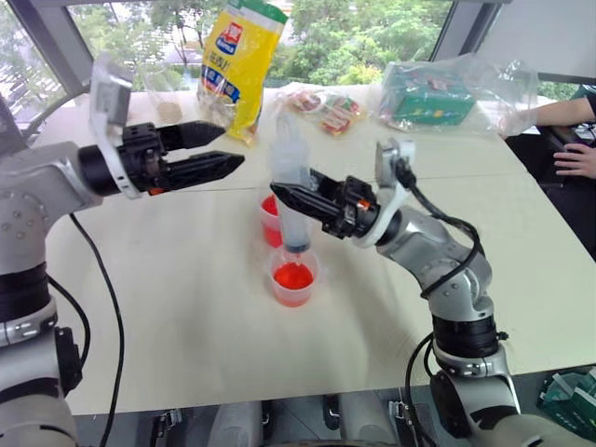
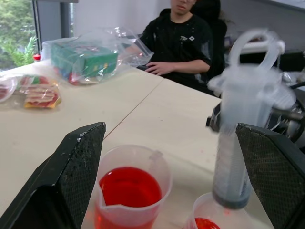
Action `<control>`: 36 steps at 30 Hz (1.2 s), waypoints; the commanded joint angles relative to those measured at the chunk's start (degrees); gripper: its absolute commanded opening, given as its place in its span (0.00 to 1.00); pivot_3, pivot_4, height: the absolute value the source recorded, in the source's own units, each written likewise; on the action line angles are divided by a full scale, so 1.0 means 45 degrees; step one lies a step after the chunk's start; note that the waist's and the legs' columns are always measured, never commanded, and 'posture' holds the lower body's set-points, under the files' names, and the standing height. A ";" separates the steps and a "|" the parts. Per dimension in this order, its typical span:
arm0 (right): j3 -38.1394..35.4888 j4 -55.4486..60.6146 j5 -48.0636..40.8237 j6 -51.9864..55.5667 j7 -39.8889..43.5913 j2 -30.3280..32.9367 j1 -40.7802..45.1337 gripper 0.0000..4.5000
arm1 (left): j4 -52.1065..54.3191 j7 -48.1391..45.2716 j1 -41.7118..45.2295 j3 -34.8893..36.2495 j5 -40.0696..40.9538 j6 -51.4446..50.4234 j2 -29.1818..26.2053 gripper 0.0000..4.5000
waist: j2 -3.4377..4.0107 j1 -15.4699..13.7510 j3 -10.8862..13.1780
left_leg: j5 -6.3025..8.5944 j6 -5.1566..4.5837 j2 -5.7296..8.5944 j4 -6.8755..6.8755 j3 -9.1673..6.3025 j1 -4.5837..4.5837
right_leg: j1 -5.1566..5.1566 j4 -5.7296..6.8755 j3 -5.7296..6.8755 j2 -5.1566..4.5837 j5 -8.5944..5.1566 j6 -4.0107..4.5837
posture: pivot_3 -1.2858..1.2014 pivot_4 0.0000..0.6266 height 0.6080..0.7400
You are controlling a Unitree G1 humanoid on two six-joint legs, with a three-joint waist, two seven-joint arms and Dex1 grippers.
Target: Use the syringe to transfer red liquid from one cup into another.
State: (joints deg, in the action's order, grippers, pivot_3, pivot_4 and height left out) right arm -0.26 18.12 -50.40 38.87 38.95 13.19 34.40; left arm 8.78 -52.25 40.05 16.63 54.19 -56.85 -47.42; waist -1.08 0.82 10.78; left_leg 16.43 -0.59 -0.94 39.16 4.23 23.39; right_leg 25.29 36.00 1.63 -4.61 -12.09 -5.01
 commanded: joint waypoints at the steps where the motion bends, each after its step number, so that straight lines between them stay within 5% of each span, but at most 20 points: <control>1: -0.1450 0.0347 -0.1413 0.0931 -0.1873 0.0278 0.1459 0.31 | 0.0456 -0.0017 -0.0372 0.0257 -0.0155 0.0488 -0.0203 0.99 | 0.0004 0.0010 0.0003 | 0.0000 0.0000 0.0000 0.0000 -0.0001 0.0000 | 0.0000 0.0000 0.0001 0.0000 0.0000 0.0000 | 0.52 0.24 1.00; 7: -0.2723 -0.1329 -0.2173 0.4646 -0.4773 0.2648 0.3126 0.31 | 0.1254 -0.0043 -0.1281 -0.0324 -0.0537 0.1059 0.0097 0.99 | 0.0002 -0.0031 0.0001 | 0.0001 0.0001 0.0000 -0.0004 0.0002 0.0004 | 0.0003 -0.0007 0.0004 -0.0019 -0.0024 0.0047 | 0.52 0.24 1.00; 12: -0.1703 -0.2273 -0.0552 0.6585 -0.5451 0.4683 0.2802 0.31 | 0.1664 0.0112 -0.1638 -0.0497 -0.0540 0.1255 0.0311 0.99 | 0.0005 -0.0003 0.0003 | 0.0013 -0.0021 0.0003 -0.0010 0.0020 0.0022 | 0.0009 -0.0053 -0.0004 -0.0028 -0.0027 0.0055 | 0.52 0.24 1.00; 25: 0.0071 -0.5169 0.3165 0.7591 -0.5006 0.5515 0.1873 0.31 | 0.2895 0.0873 -0.2441 -0.0484 0.0215 0.0827 0.0563 0.99 | 0.0004 0.0014 0.0003 | 0.0029 -0.0051 0.0001 -0.0017 0.0029 0.0042 | 0.0001 -0.0123 -0.0010 -0.0004 -0.0013 0.0028 | 0.52 0.24 1.00; 31: -0.0190 -0.5060 0.3353 0.7994 -0.4100 0.5476 0.1947 0.96 | 0.3274 0.1154 -0.2728 -0.0601 0.0309 0.0705 0.0486 1.00 | 0.0004 0.0001 0.0002 | 0.0029 -0.0052 0.0000 -0.0017 0.0025 0.0043 | -0.0002 -0.0124 -0.0008 0.0003 -0.0001 0.0005 | 0.52 0.24 1.00; 36: -0.0035 -0.3791 0.3510 0.7787 -0.2959 0.6413 0.1750 0.99 | 0.3414 0.1114 -0.2847 -0.0733 0.0300 0.0676 0.0316 1.00 | 0.0007 -0.0036 0.0004 | 0.0030 -0.0052 0.0001 -0.0015 0.0025 0.0042 | -0.0003 -0.0125 -0.0008 0.0002 -0.0001 0.0006 | 0.52 0.24 1.00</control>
State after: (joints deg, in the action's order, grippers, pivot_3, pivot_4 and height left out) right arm 0.91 -3.54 -34.71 75.19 23.18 38.97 41.88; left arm 22.53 -47.15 27.29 12.59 54.97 -53.66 -44.88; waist -1.05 0.65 10.80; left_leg 16.57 -0.83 -0.92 39.08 4.33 23.59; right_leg 25.28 35.41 1.59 -4.60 -12.10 -4.99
